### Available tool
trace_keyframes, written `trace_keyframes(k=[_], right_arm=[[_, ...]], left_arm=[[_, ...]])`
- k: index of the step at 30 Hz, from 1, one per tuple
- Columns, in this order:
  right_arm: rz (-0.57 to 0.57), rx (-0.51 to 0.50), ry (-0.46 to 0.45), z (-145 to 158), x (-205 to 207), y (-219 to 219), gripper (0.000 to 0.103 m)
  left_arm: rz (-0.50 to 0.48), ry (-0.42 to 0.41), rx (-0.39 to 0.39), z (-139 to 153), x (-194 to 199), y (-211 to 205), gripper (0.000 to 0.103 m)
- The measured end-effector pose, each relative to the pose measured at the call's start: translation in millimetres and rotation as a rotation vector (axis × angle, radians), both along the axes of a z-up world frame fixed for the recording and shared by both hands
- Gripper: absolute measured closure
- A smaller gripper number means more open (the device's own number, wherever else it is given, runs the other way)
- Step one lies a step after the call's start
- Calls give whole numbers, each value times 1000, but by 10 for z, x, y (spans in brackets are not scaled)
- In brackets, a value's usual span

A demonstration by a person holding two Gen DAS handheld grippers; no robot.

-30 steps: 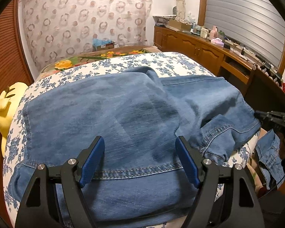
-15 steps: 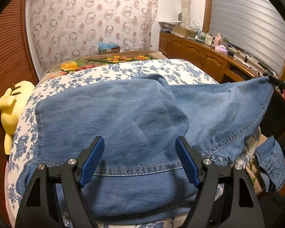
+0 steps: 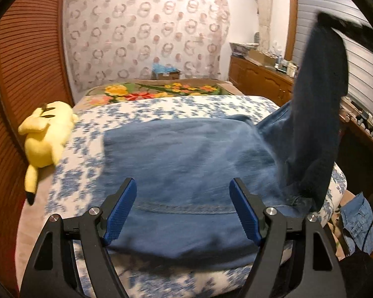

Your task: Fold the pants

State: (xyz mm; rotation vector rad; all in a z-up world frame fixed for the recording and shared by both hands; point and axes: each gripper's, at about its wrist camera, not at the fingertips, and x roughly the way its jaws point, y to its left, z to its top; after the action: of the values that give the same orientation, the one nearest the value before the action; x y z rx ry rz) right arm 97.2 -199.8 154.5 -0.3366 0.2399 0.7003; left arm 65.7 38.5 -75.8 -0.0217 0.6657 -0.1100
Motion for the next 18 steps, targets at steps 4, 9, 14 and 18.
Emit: trace_keyframes(k=[4, 9, 14, 18], right_arm=[[134, -31, 22, 17, 86, 679, 101], [206, -62, 127, -166, 373, 1227, 101], [166, -99, 221, -394, 774, 1313, 77], [104, -92, 256, -406, 892, 1386, 73]], left_arm=[[53, -6, 7, 30, -94, 285, 25], [100, -3, -8, -11, -137, 549, 25], [112, 2, -23, -72, -126, 629, 25], [109, 13, -30, -133, -69, 628, 25]])
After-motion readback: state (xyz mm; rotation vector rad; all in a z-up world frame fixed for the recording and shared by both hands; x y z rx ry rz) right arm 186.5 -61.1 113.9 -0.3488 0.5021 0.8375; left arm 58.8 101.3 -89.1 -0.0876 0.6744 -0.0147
